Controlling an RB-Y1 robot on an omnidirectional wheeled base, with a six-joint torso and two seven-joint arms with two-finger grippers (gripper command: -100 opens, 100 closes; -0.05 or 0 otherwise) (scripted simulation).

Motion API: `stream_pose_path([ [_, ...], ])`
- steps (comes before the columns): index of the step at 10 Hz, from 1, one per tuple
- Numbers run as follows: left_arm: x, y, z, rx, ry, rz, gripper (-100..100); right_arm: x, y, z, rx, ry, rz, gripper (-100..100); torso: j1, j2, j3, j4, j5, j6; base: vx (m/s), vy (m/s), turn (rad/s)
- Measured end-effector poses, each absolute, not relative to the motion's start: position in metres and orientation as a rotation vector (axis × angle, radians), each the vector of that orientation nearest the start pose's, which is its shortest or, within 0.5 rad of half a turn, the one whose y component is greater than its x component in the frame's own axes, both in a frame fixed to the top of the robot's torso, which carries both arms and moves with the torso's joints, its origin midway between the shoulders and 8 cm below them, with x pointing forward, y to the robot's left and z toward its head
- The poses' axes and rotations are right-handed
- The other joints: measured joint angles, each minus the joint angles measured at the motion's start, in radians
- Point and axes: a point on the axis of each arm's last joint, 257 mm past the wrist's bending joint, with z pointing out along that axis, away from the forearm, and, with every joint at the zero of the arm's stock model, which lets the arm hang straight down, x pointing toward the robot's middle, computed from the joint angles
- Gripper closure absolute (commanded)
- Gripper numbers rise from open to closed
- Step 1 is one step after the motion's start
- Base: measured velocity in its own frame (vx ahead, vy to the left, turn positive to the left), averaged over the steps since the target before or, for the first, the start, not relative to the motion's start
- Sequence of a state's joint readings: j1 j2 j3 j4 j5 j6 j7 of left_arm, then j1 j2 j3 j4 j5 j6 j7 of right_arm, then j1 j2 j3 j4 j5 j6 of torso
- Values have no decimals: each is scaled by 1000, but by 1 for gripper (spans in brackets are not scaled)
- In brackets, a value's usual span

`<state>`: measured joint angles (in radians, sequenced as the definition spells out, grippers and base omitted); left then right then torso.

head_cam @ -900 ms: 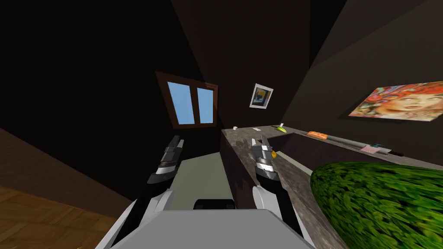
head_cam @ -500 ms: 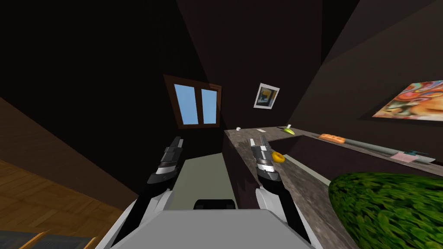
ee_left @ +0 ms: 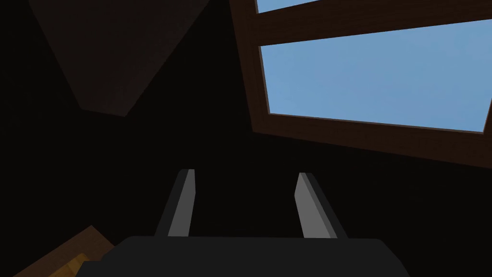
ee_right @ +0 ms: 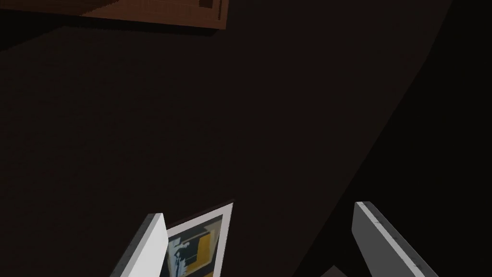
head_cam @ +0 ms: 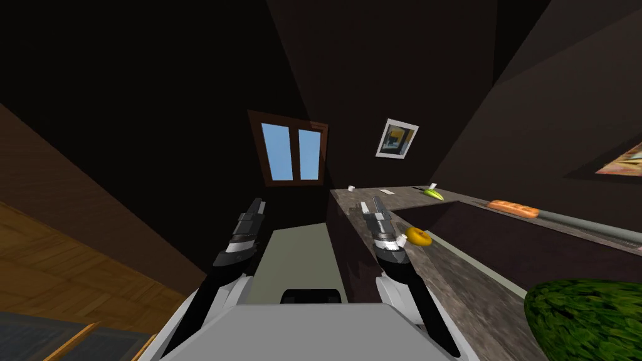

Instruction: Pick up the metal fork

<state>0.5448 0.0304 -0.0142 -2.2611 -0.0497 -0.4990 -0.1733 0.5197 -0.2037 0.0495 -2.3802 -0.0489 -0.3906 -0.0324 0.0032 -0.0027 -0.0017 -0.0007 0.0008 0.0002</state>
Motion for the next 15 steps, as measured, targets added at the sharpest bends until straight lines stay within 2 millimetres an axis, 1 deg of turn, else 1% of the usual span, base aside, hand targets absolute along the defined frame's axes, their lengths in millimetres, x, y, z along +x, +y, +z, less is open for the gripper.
stream_pose_path([
  [4, 346, 272, 0, -581, 750, -1098, 0, 347, -239, 23, 543, 870, 1390, -100, -2, 0, 0, 0, 0, 0, 35, 31, 87],
  [8, 346, 272, 0, -581, 750, -1098, 0, 352, -236, 3, 507, 977, 1364, -100, -2, 1, 1, 0, 0, 0, 31, 27, 98],
  [9, 346, 272, 0, -581, 750, -1098, 0, 353, -236, -6, 501, 1011, 1354, -100, -2, 1, 1, 0, 0, 0, 31, 20, 65],
  [12, 346, 272, 0, -581, 750, -1098, 0, 356, -236, -24, 478, 1099, 1328, -100, -2, 1, 1, 0, -1, 0, 34, 17, 107],
  [14, 346, 272, 0, -581, 750, -1098, 0, 357, -238, -39, 467, 1167, 1304, -100, -2, 1, 1, 0, -1, 0, 29, 15, 100],
  [15, 346, 272, 0, -580, 750, -1098, 0, 358, -242, -51, 466, 1206, 1288, -100, -2, 1, 1, 0, -1, 0, 30, 8, 62],
])
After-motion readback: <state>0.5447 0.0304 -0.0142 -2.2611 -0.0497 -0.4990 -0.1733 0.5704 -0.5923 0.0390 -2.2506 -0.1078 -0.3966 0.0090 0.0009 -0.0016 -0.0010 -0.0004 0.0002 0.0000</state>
